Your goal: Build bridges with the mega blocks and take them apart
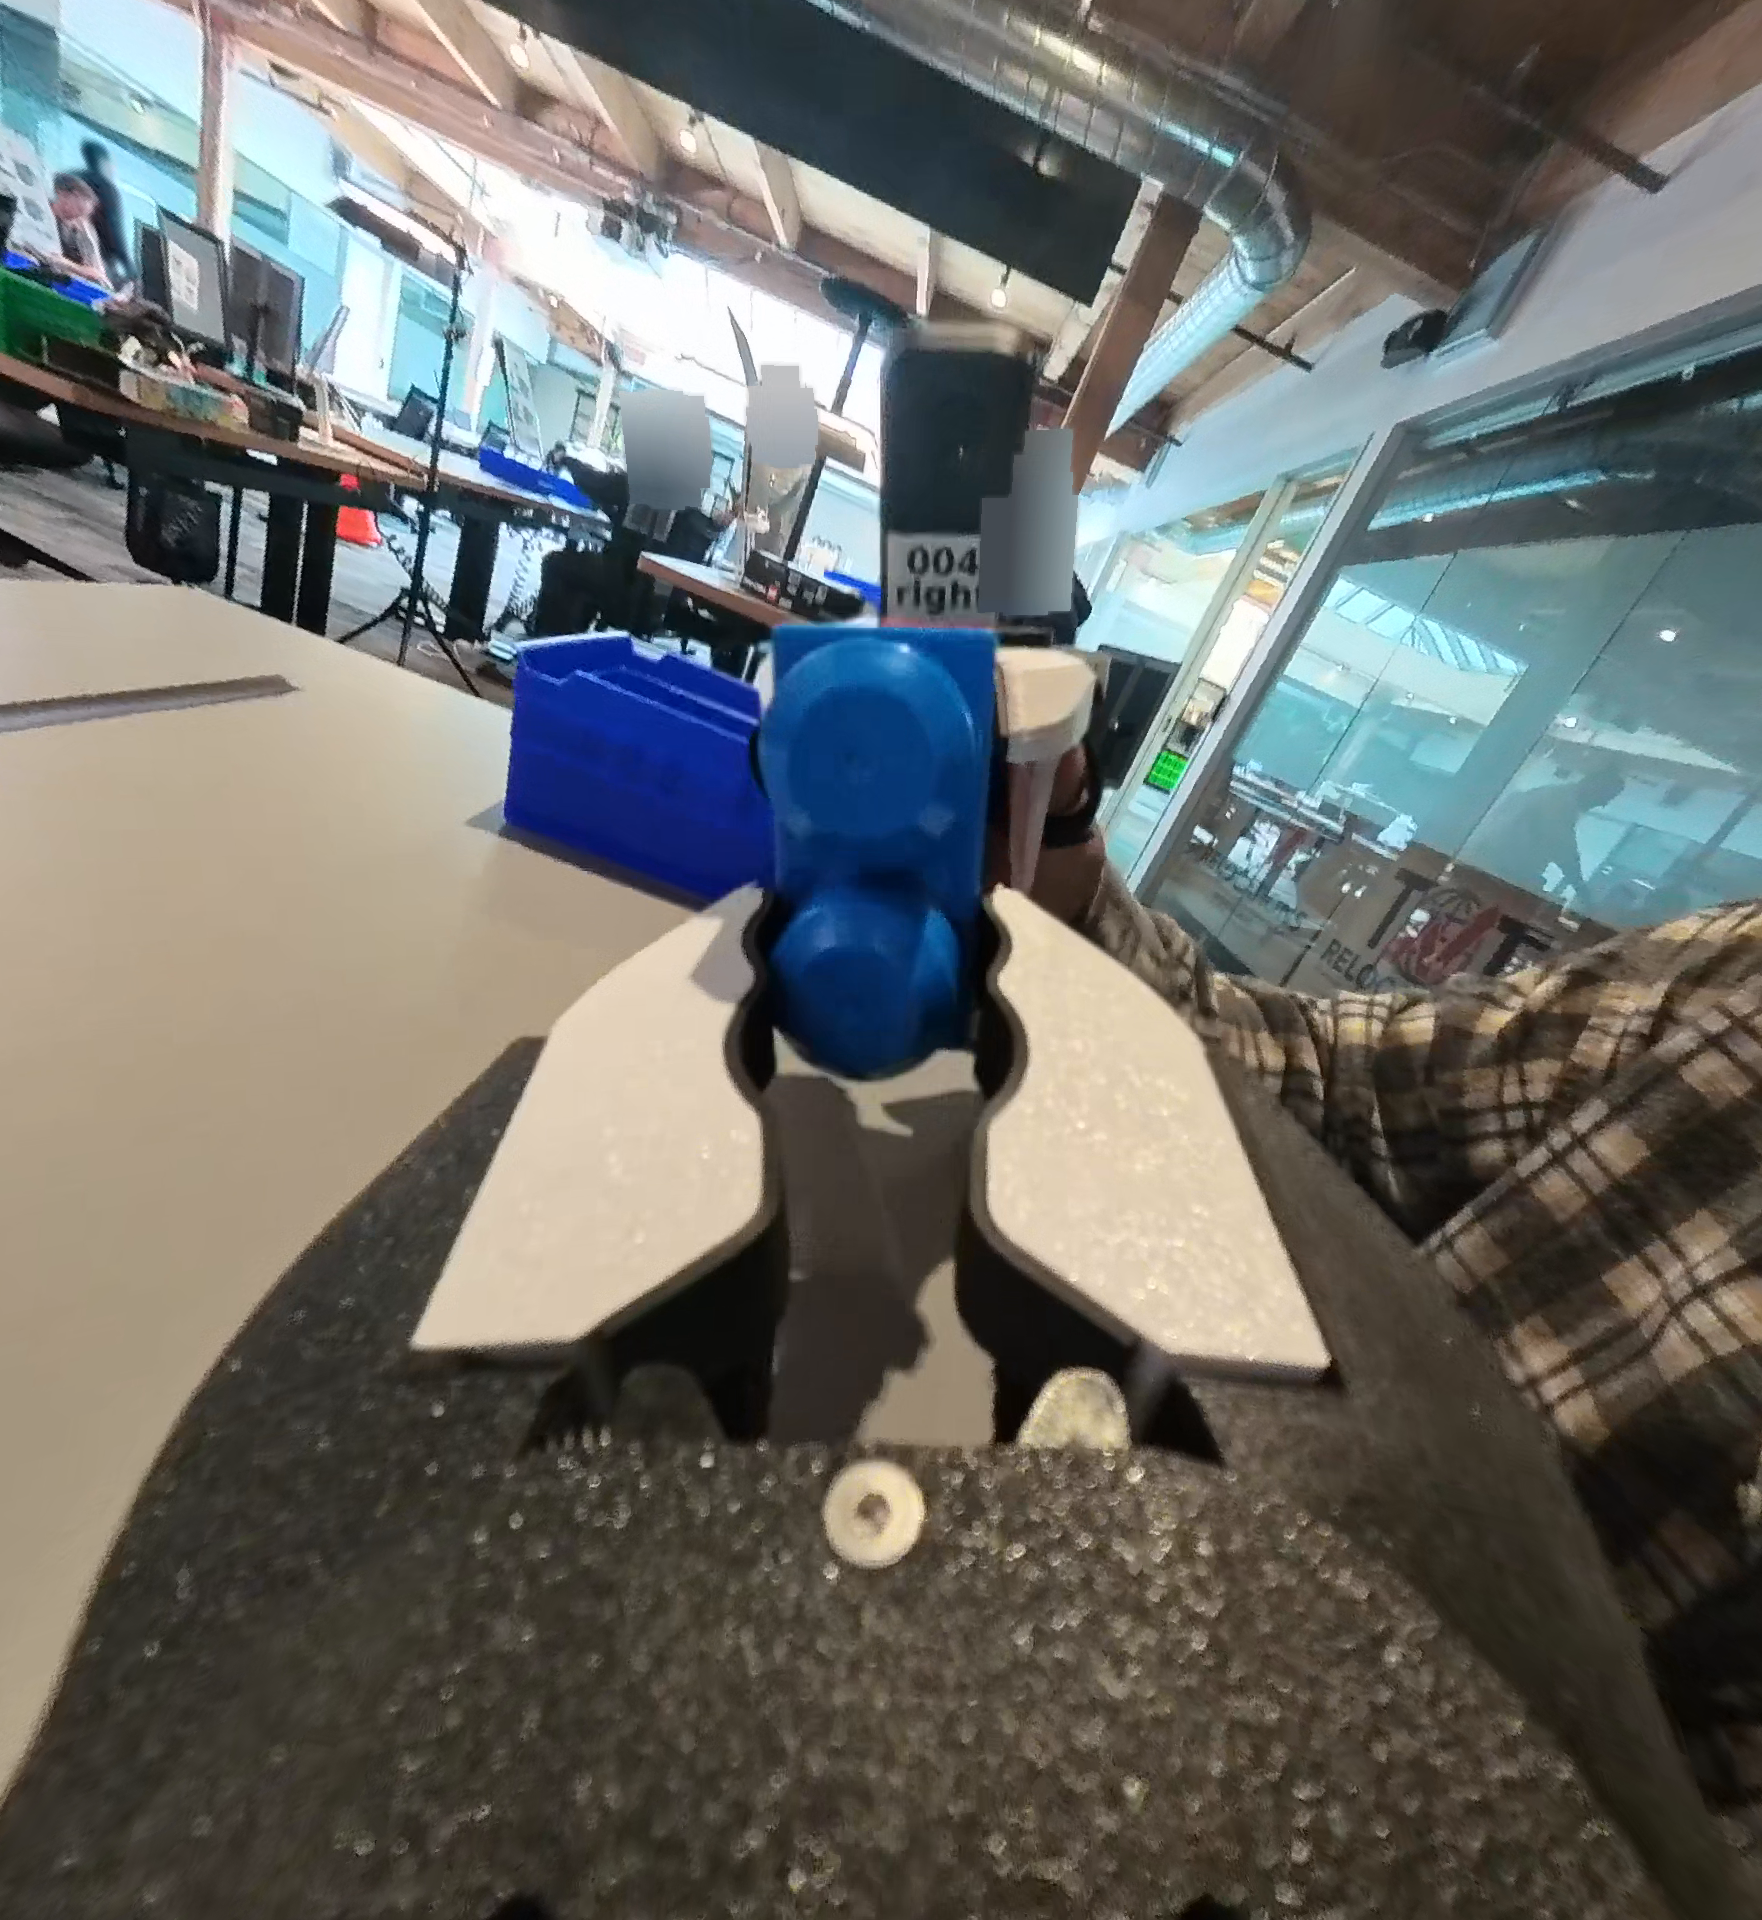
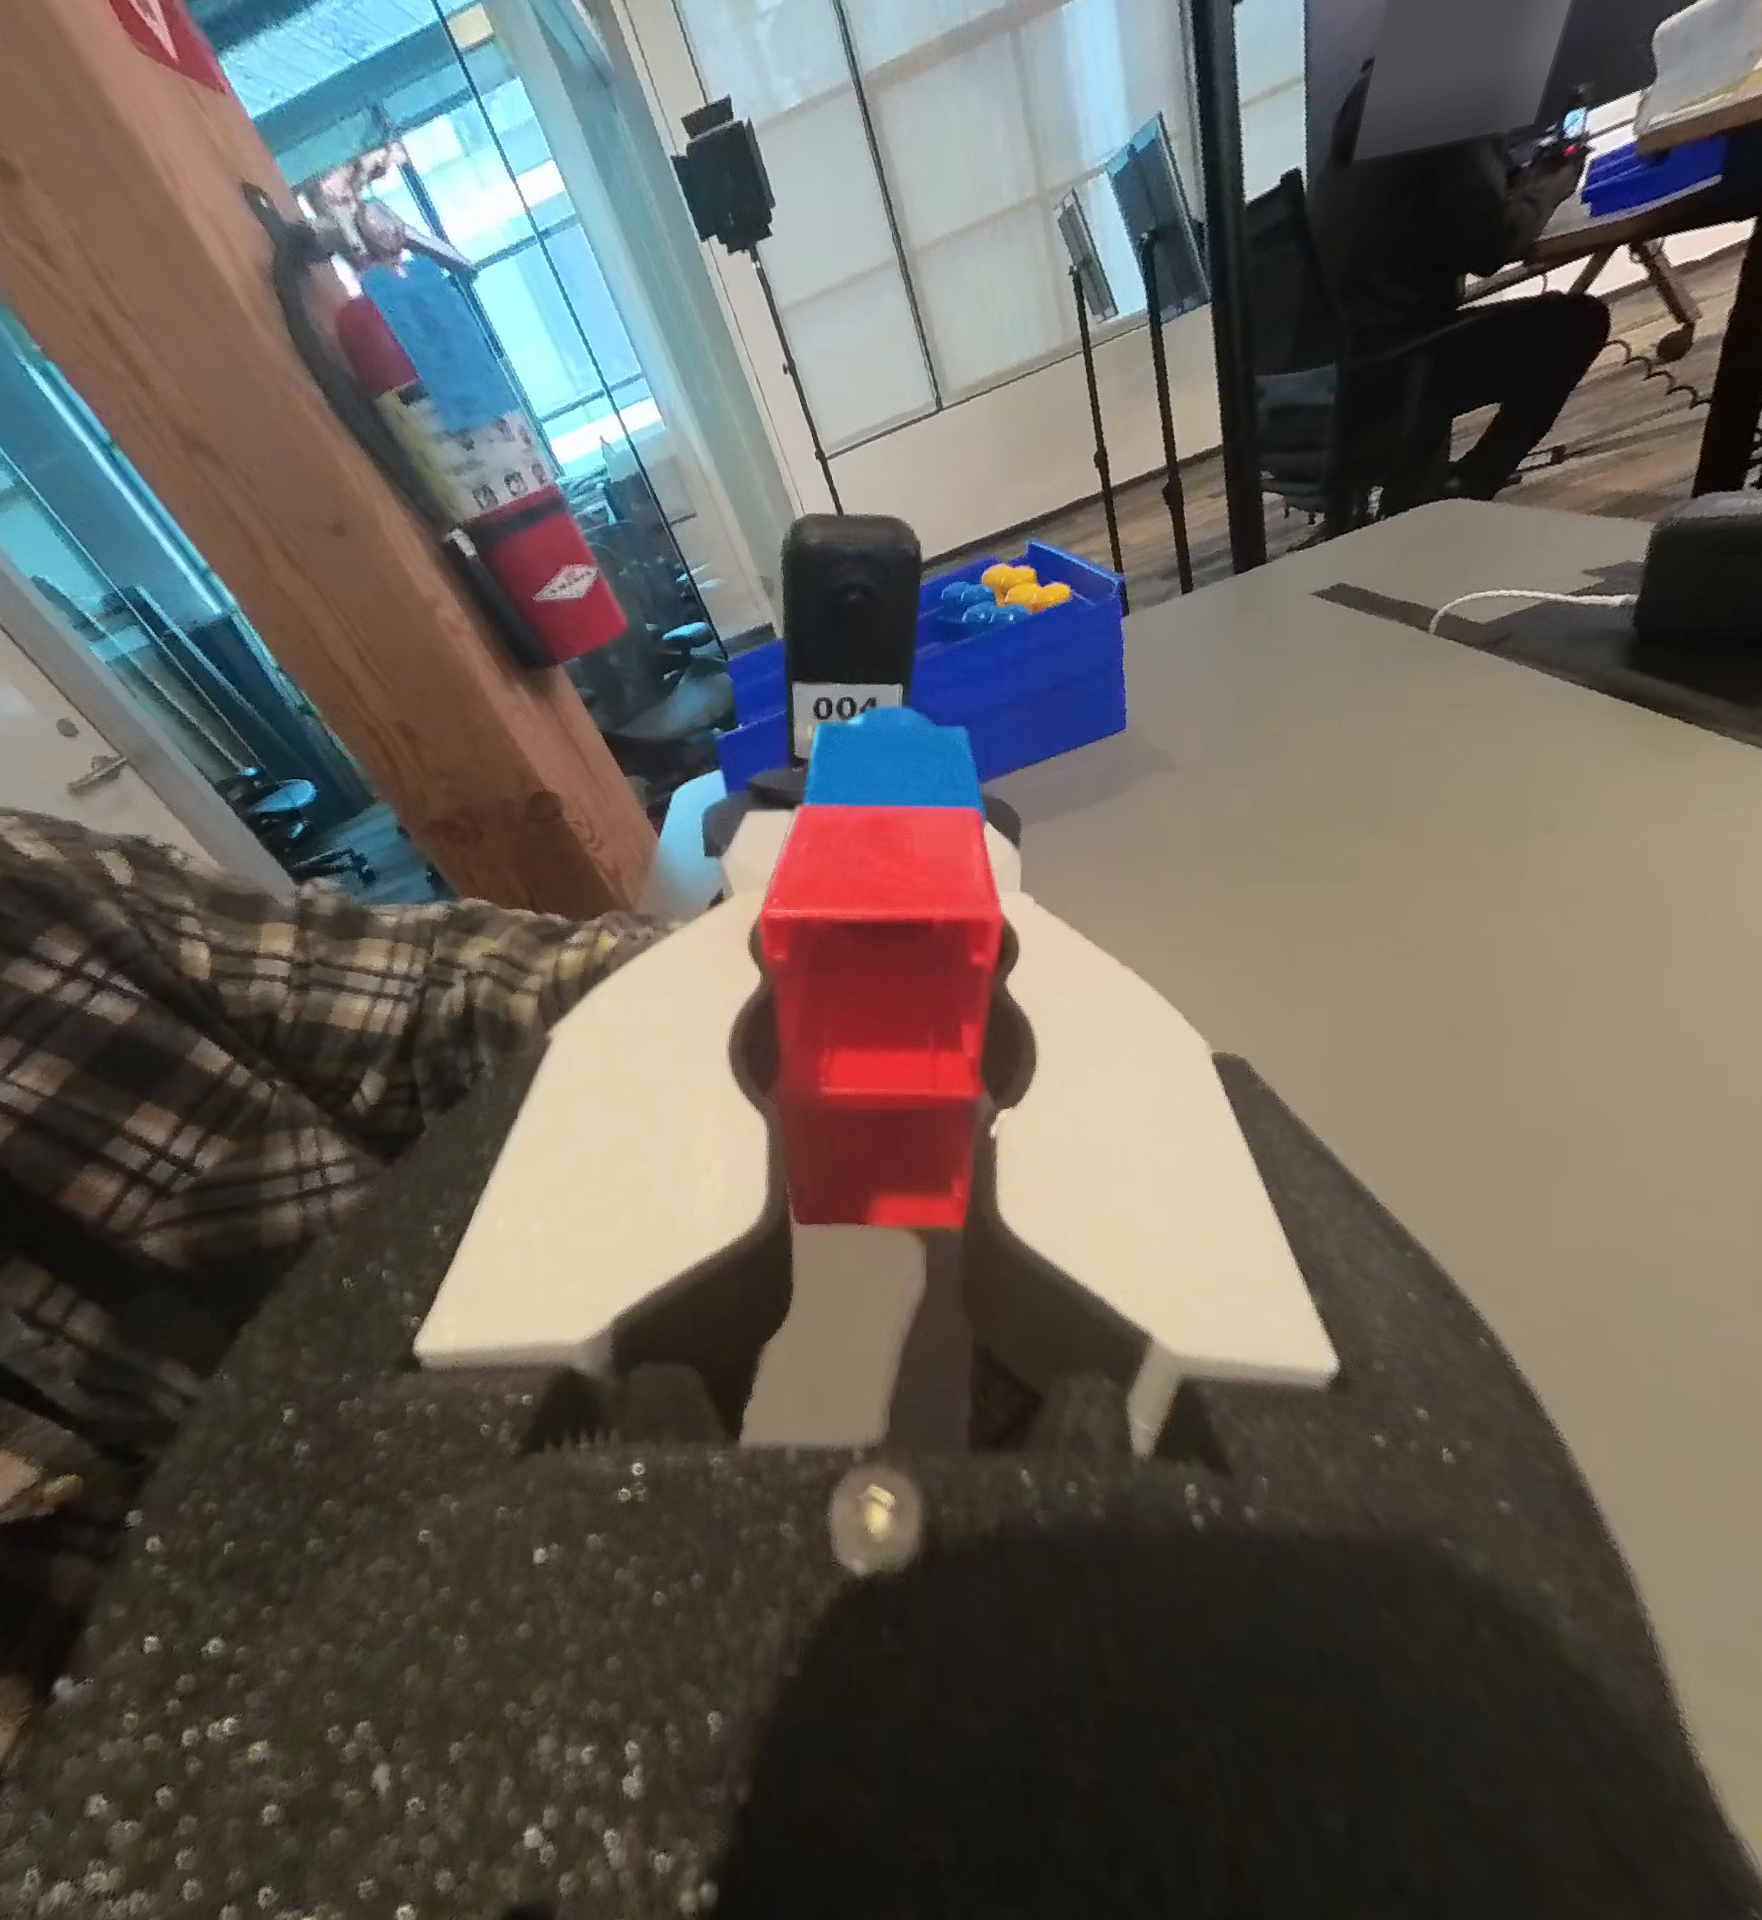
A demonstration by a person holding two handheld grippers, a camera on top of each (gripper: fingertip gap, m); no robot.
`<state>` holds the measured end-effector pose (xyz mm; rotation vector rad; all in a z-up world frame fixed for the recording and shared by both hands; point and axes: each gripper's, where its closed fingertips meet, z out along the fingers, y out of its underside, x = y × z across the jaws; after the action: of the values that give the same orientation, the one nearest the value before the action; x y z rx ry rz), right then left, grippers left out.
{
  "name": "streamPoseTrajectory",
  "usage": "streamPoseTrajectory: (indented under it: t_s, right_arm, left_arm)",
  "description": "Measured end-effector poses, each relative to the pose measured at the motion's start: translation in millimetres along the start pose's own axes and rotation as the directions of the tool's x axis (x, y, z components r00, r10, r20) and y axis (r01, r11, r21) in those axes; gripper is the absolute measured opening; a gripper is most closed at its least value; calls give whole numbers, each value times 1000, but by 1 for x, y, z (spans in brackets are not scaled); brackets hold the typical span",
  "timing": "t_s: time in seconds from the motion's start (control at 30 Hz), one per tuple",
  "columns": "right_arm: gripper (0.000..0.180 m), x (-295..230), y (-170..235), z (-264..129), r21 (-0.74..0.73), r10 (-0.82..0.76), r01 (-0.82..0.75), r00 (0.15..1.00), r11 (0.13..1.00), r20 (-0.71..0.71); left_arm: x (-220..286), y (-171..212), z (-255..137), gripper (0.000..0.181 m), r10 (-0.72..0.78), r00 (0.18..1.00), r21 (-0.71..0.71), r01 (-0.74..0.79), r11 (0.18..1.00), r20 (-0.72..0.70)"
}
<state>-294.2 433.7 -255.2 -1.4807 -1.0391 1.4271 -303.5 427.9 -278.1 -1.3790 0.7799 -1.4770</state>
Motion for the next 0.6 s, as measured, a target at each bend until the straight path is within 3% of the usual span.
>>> streamPoseTrajectory:
  t_s: [0.3, 0.6]
  right_arm:
    - [35, -4, -10, 6, 98, 47, -43, 998, 994, -30]
    - [35, -4, 3, 17, -33, 17, -18, 1000, 999, -19]
  left_arm:
    - [5, -15, -7, 35, -64, 997, 96, 68, 993, -44]
    - [6, 3, -11, 39, 9, 995, -61, -15, 998, -99]
